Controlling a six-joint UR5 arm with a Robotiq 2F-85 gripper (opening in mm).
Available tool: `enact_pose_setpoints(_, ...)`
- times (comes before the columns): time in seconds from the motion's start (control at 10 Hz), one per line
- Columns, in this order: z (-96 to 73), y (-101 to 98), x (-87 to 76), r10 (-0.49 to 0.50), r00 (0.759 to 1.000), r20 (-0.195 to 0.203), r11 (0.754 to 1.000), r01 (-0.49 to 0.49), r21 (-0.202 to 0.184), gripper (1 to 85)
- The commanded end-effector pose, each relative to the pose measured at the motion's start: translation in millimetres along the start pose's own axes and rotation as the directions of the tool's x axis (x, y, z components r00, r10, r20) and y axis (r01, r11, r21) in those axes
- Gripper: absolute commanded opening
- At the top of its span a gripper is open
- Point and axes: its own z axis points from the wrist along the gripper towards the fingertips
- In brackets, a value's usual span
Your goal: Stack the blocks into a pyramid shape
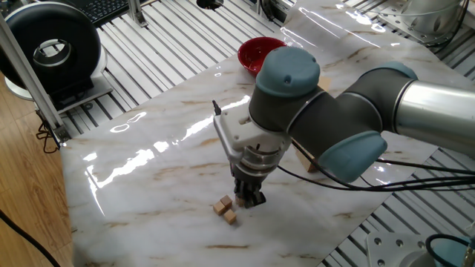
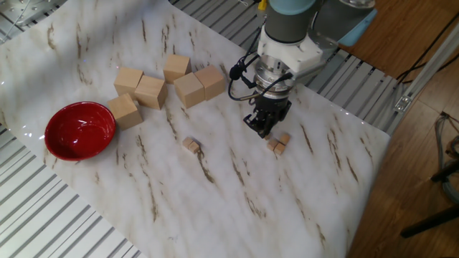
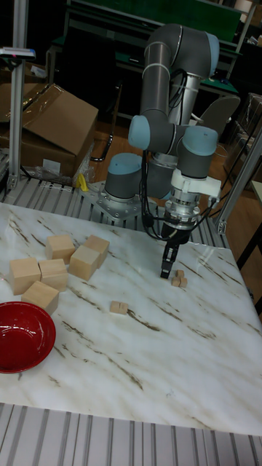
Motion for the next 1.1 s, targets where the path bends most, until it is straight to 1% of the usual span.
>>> enact_pose_setpoints(0.0,-3.1,-1.3,-2.9,0.014,1.0,0.018,1.0,-0.014,-0.01,17.3)
enact_pose_setpoints(0.1,-2.0,0.9,-7.1,0.027,0.999,0.03,1.0,-0.026,-0.014,17.3)
enact_pose_setpoints(0.6,3.8,13.9,-21.8,0.049,0.997,0.058,0.999,-0.048,-0.026,19.0)
enact_pose_setpoints(0.7,4.5,13.8,-20.5,0.046,0.997,0.055,0.999,-0.045,-0.024,19.0)
enact_pose_setpoints(0.8,4.8,12.5,-17.6,0.019,0.999,0.05,1.0,-0.018,-0.025,20.7)
enact_pose_setpoints(0.9,4.9,10.2,-18.7,0.012,0.998,0.058,1.0,-0.011,-0.02,23.3)
enact_pose_setpoints(1.0,6.2,10.1,-19.1,0.019,0.998,0.058,1.0,-0.017,-0.02,23.3)
